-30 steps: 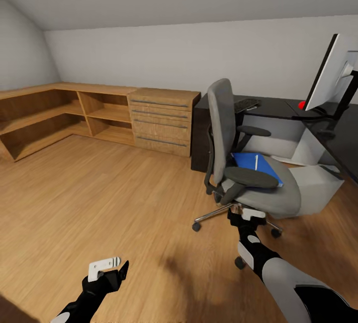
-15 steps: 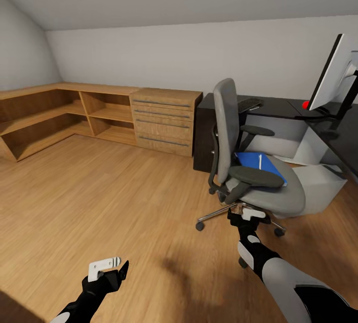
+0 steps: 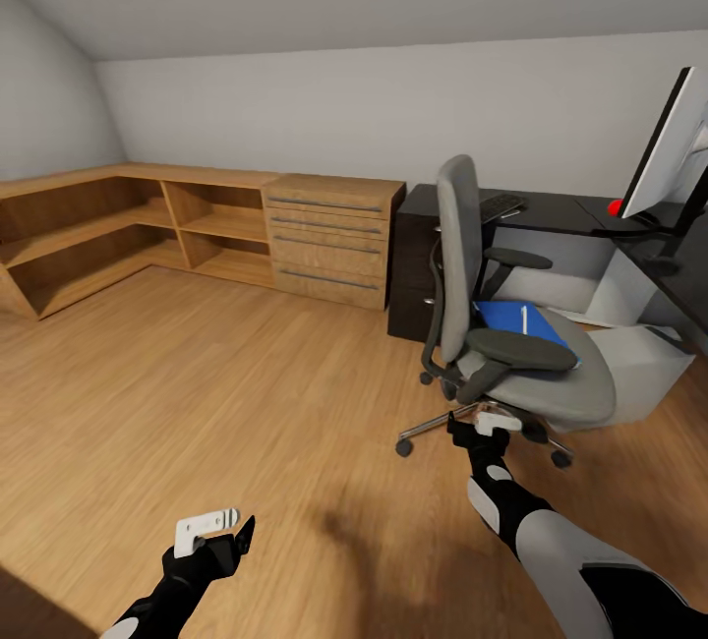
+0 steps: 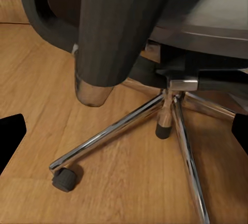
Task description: In the bedroom, organize the workspace by keeping the computer under the desk, ensuring the monitor is on the desk, placing the keyboard on the desk next to the monitor, placing the mouse on the desk next to the keyboard, moving the folder from the swivel chair onto the desk next to the mouse, stacking the notebook on top of the folder with the pen on top of the notebook, and positioning the swivel chair next to the desk.
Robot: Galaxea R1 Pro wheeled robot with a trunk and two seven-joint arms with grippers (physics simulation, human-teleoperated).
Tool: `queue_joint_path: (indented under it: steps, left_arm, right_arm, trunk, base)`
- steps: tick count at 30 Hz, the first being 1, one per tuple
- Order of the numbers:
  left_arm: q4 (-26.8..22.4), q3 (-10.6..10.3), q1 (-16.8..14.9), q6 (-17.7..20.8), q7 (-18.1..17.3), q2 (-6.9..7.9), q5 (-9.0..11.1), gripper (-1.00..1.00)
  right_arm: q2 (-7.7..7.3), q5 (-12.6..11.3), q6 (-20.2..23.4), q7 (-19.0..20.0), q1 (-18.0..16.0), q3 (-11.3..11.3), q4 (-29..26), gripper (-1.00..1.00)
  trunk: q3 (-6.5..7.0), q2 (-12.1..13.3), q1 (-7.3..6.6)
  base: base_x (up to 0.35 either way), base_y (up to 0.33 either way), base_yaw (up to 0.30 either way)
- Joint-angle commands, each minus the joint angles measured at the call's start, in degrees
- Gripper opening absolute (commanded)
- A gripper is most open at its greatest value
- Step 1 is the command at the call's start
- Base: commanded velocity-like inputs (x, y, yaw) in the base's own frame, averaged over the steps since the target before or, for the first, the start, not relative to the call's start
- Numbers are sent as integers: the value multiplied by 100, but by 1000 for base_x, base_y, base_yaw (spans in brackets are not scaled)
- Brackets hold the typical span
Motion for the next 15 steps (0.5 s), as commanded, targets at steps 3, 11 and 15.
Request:
queue_joint_path:
  steps: [3, 11, 15]
  left_arm:
    - [-8, 10, 1, 33, 1, -3, 56, 100]
    - [-8, 10, 1, 33, 1, -7, 55, 100]
    - [0, 10, 1, 33, 1, -6, 50, 100]
  right_arm:
    - [8, -34, -29, 8, -4, -10, 5, 100]
    - [17, -26, -29, 12, -4, -10, 5, 100]
    - [17, -22, -29, 13, -4, -10, 5, 100]
  trunk:
    - [-4, -2, -1]
    - [-4, -2, -1]
    - [-4, -2, -1]
  base:
    - [0, 8, 46]
    - [0, 2, 219]
    - [0, 0, 274]
